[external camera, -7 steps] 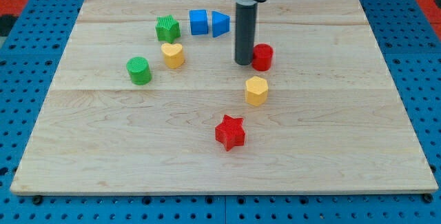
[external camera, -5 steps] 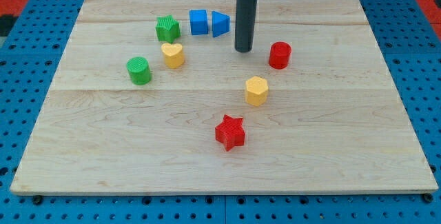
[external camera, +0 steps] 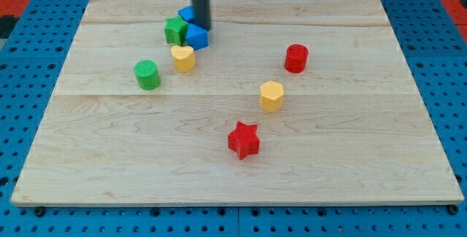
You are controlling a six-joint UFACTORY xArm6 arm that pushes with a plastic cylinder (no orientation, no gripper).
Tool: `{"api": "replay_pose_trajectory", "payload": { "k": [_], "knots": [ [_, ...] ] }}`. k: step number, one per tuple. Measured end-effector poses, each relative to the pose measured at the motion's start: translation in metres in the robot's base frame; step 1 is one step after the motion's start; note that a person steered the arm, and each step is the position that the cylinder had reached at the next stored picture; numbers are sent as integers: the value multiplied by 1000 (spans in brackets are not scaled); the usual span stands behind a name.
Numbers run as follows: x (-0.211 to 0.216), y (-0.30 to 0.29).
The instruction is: Push the blue triangle into the yellow heart
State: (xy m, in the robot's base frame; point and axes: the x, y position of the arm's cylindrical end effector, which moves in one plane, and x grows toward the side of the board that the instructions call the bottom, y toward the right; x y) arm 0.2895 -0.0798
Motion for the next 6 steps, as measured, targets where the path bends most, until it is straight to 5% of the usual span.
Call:
{"api": "replay_pose_trajectory", "payload": {
  "k": [4,6],
  "knots": [
    [4,-25],
    [26,9]
  ]
}}
